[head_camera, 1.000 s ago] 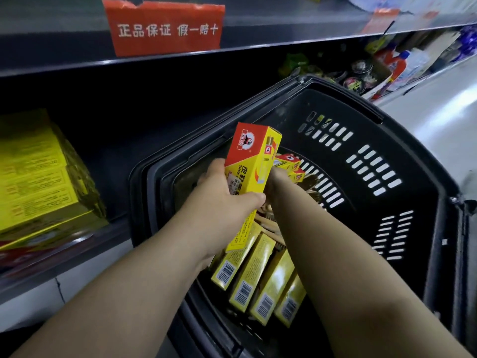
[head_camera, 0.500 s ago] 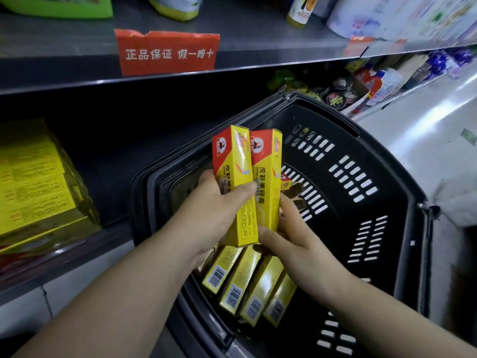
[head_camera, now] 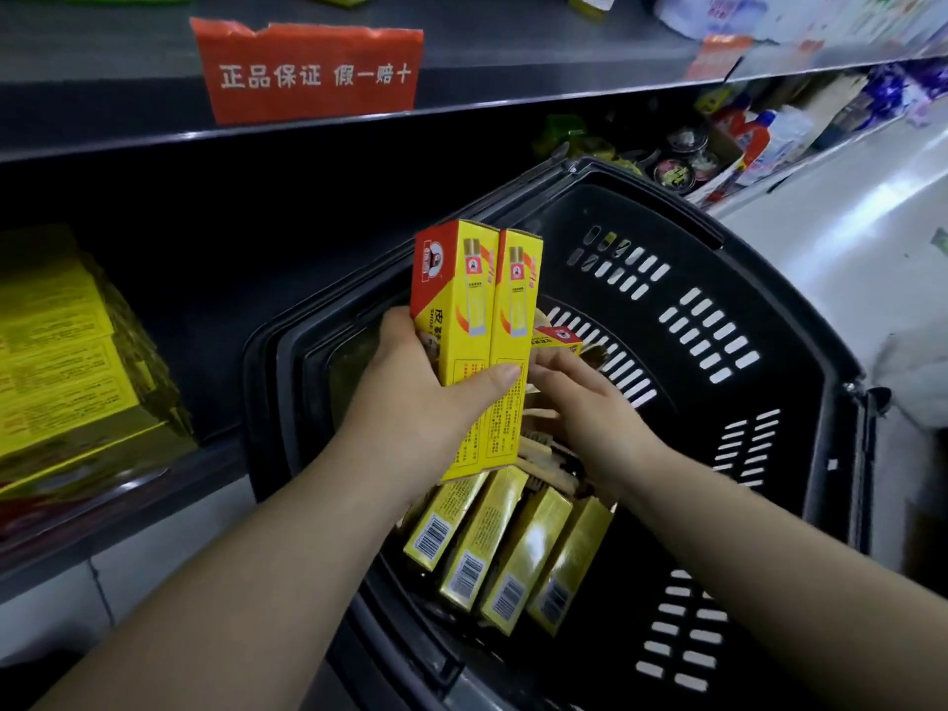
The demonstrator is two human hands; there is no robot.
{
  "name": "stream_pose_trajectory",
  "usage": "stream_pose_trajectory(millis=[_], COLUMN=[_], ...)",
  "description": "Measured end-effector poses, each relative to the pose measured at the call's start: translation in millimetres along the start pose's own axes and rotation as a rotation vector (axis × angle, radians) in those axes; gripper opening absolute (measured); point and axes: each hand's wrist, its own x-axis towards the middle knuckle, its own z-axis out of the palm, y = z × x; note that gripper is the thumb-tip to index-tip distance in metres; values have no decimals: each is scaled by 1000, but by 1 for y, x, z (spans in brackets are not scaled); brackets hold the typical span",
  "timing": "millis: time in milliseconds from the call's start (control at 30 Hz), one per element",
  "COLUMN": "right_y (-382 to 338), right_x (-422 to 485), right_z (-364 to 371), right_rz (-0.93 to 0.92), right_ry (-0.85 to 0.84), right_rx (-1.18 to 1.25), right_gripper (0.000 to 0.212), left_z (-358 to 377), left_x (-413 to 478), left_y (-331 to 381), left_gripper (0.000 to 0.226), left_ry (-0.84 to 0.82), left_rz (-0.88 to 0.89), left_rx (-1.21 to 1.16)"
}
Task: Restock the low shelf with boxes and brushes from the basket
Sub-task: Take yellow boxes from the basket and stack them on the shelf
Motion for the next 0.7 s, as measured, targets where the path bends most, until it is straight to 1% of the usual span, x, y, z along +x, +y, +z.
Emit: stream_pose_trajectory(millis=[33,100,133,200,300,367,400,467,533,567,700], right_y=[7,20,26,37,48,49,48,47,43,39,10], right_x=[18,52,67,92,120,133,139,146,147,144,113], right_z=[-3,-9,-12,-16,-15,-7,-3,4,7,8,12], right_rz=[99,298,365,414,433,467,480,484,451,437,295], right_ry=[61,118,135,193,283,286,277,286,311,303,260], right_rx=[-23,-78,-100,-104,31,179,229,264,307,328,289], right_gripper=[23,21,20,24,36,39,39,33,28,30,44], left_z=[0,0,0,1,1,2,2,3,3,3,3], left_x=[0,0,0,1,2,3,4,3,3,3,2], left_y=[-1,-2,-2,-4,-6,-7,-8,-10,-11,-11,-6], left_gripper=[52,48,47,47,49,50,51,52,51,51,49], left_ry=[9,22,23,22,33,35,32,27,27,26,17], left_rz=[10,24,29,40,40,35,33,35,47,55,69], left_rx=[14,29,34,42,62,67,74,92,110,118,75])
